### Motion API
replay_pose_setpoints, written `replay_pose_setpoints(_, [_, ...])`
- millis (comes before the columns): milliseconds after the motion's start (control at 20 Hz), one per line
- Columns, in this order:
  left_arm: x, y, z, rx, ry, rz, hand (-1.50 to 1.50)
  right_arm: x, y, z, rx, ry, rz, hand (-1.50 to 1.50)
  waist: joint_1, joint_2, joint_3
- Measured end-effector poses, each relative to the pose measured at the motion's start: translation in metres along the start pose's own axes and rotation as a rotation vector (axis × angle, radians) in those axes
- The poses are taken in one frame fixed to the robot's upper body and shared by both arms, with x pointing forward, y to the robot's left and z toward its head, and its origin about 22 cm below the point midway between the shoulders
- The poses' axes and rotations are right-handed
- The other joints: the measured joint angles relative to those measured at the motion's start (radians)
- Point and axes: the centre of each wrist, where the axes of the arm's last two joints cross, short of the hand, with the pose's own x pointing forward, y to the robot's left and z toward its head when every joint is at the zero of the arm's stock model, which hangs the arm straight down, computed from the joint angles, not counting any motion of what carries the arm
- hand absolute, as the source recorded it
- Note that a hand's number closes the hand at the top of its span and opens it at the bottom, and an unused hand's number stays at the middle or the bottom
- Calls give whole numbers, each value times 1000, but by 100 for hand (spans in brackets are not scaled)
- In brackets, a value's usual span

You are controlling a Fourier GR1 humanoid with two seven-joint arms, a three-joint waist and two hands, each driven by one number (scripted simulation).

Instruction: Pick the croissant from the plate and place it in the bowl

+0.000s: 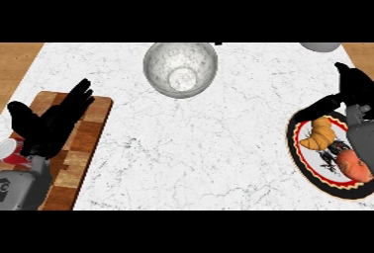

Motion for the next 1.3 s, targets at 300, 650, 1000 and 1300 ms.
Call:
replay_pose_setpoints(300, [12,2,0,-2,5,1,0,-7,10,-9,28,48,41,-150,-1,0,0])
replay_pose_setpoints(650, [2,-2,6,-2,5,2,0,-15,16,-21,46,100,68,-150,1,0,0])
replay_pose_setpoints(1000, [-2,5,5,-3,5,5,0,-17,22,-29,52,126,69,-150,0,1,1])
replay_pose_setpoints(1300, [2,8,5,-2,1,8,0,-26,36,-41,82,174,77,-150,1,1,1])
